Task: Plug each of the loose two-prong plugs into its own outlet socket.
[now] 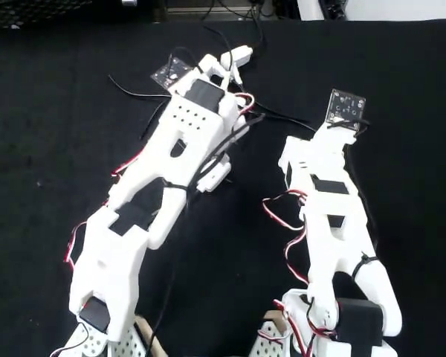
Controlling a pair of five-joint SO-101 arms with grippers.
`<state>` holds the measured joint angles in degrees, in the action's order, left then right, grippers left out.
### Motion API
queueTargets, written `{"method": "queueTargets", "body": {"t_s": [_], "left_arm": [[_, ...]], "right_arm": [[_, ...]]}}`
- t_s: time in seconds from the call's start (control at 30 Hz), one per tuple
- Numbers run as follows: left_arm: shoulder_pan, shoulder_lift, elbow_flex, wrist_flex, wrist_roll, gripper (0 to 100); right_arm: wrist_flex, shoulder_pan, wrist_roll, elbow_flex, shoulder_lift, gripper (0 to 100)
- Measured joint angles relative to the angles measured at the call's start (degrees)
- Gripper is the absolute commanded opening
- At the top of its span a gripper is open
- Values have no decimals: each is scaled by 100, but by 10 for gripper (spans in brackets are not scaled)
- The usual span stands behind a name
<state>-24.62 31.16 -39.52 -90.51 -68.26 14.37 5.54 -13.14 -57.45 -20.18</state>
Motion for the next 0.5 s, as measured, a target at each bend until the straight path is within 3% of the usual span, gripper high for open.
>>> {"method": "queueTargets", "body": {"t_s": [0.5], "left_arm": [[0, 0, 492, 352, 0, 27]], "right_arm": [[0, 0, 0, 0, 0, 15]]}}
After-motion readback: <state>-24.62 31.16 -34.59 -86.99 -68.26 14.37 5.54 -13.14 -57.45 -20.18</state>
